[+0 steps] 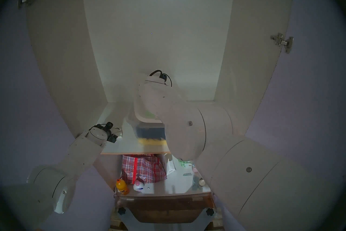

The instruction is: Take socks out of the storage bin, place them on top of the cabinet, and put the lid back on the bin

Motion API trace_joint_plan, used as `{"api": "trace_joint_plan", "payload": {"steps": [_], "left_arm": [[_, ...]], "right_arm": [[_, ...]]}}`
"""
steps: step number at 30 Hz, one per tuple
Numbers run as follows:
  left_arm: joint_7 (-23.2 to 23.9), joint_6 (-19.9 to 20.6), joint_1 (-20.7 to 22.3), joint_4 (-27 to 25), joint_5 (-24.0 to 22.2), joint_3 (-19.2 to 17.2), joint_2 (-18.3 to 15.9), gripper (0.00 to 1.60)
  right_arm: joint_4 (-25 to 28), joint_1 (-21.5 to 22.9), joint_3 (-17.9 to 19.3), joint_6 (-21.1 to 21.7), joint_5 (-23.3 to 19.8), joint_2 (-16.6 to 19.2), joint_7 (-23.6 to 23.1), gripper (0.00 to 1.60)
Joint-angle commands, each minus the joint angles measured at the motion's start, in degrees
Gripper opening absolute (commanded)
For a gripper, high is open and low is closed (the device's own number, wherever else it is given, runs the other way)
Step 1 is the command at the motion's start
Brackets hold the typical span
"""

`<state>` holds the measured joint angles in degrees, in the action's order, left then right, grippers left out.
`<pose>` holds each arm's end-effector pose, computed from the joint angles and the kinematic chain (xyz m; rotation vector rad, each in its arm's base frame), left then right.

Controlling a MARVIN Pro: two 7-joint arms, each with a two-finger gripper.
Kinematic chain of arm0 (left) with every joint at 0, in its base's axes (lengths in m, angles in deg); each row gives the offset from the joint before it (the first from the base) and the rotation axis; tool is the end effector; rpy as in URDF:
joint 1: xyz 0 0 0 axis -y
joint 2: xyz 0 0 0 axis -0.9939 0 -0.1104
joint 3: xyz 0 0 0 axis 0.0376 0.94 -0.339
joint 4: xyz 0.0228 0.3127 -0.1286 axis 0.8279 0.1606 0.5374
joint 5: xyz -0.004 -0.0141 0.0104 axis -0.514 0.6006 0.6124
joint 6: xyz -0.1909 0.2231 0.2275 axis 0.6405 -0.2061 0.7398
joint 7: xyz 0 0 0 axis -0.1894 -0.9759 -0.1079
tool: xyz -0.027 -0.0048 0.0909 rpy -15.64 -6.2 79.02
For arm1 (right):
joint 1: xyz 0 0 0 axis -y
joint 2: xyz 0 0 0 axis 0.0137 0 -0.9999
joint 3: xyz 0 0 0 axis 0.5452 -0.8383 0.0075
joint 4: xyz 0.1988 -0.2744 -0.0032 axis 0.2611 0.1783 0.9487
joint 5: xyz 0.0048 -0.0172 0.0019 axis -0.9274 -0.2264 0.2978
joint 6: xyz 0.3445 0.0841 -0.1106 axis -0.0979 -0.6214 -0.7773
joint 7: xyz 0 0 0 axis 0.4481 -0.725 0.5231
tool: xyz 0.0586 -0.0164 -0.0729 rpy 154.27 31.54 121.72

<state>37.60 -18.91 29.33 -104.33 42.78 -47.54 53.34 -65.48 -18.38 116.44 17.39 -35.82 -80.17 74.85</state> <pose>0.6165 0.1561 -0.4589 -2.3923 0.6213 -1.1231 0.7168 0.2601 -0.2066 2.6551 -0.3678 1.5536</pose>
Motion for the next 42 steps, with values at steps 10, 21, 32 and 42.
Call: {"api": "trace_joint_plan", "payload": {"steps": [10, 21, 32, 42], "left_arm": [[-0.1, -0.4, 1.7, -1.1, 0.0, -0.1, 0.1, 1.60], [-0.2, -0.4, 1.8, -1.1, 0.0, -0.1, 0.2, 1.60], [-0.2, -0.4, 2.0, -1.2, 0.0, 0.0, 0.2, 1.60], [-0.2, -0.5, 2.3, -1.3, 0.0, 0.0, 0.2, 1.60]], "right_arm": [[0.8, 0.3, -2.5, -1.8, 1.4, -1.8, -5.0, 0.00], [1.1, 0.1, -4.4, -2.6, 2.5, -1.8, -8.4, 1.60], [1.8, 0.3, -6.7, -4.4, 4.1, -1.8, -11.2, 1.60], [3.0, 0.9, -8.3, -6.4, 5.2, -1.0, -13.5, 1.60]]}}
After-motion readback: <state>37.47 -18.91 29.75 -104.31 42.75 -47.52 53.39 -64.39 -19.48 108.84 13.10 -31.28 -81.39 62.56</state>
